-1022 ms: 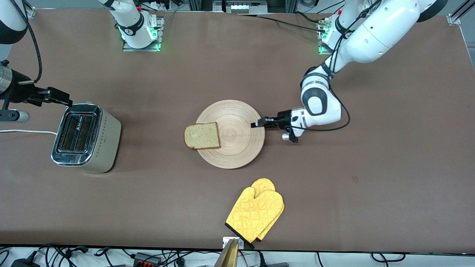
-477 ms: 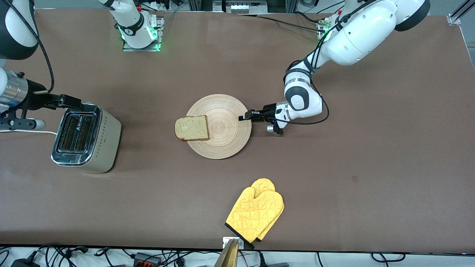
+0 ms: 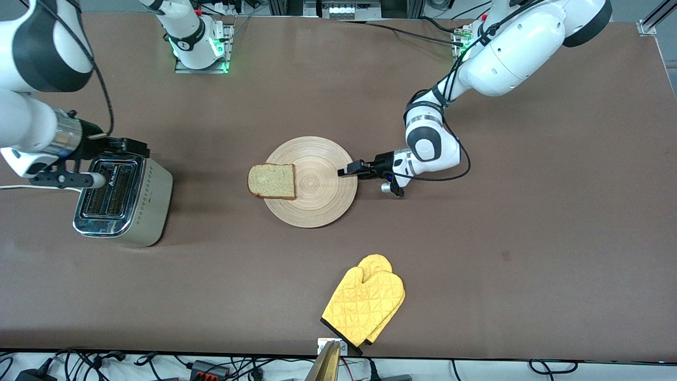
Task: Move plate and put bread in toaster
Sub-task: 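Release the plate with the left gripper while the right gripper reaches the bread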
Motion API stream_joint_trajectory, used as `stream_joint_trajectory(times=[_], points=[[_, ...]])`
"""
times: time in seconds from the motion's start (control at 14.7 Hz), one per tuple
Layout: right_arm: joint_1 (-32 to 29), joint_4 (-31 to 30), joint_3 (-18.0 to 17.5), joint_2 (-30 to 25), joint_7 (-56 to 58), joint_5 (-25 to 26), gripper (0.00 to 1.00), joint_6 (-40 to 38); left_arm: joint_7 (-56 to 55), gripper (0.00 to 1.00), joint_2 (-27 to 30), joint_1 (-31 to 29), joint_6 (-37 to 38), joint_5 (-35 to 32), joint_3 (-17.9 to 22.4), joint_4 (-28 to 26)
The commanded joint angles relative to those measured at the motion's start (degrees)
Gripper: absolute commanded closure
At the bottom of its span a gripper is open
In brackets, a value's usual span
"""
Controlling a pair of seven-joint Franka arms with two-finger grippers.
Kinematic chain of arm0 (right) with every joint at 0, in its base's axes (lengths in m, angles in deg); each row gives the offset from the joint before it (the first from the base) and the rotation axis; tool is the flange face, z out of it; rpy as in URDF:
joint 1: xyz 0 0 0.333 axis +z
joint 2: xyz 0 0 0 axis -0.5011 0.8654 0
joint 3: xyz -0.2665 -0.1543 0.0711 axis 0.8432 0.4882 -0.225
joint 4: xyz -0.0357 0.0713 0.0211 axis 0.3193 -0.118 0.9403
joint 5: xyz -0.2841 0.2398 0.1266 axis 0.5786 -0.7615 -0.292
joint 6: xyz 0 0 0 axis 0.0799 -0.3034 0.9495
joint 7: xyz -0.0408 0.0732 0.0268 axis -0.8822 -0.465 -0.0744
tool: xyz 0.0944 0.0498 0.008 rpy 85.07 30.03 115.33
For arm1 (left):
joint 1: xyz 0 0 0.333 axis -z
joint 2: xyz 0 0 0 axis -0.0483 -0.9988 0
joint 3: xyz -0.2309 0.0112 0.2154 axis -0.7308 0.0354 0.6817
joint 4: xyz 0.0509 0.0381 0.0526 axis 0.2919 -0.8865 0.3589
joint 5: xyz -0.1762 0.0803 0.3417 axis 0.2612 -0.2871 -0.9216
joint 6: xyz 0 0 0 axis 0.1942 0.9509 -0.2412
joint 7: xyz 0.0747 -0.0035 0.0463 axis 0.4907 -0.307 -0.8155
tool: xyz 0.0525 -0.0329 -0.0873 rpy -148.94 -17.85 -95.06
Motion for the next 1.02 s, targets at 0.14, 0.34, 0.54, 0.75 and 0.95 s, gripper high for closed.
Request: stream_joint_trajectory(times=[0.14, 0.34, 0.54, 0.75, 0.95], points=[[3.2, -5.8, -0.1, 0.5, -3.6, -2.1, 0.0, 7.3, 6.3, 0.0, 0.8, -8.4, 3.5, -10.3, -0.1, 0.8], [3.2, -10.0, -0.1, 1.1, -3.6, -6.9, 0.0, 12.9, 6.2, 0.0, 0.8, -14.8, 8.5, -21.3, 0.0, 0.8], [5.3, -13.9, -0.1, 1.3, -3.6, -9.1, 0.0, 20.0, 6.1, 0.0, 0.8, -19.0, 16.8, -33.4, 2.8, 2.8], [7.3, -20.0, -0.1, 1.3, -5.9, -10.3, 0.0, 30.0, 5.9, 0.0, 0.9, -20.7, 28.8, -41.4, 8.5, 6.9], [9.9, -25.1, -0.1, 1.1, -5.9, -11.6, 0.0, 38.7, 2.5, 0.0, 1.1, -20.9, 41.5, -51.7, 14.5, 13.7]])
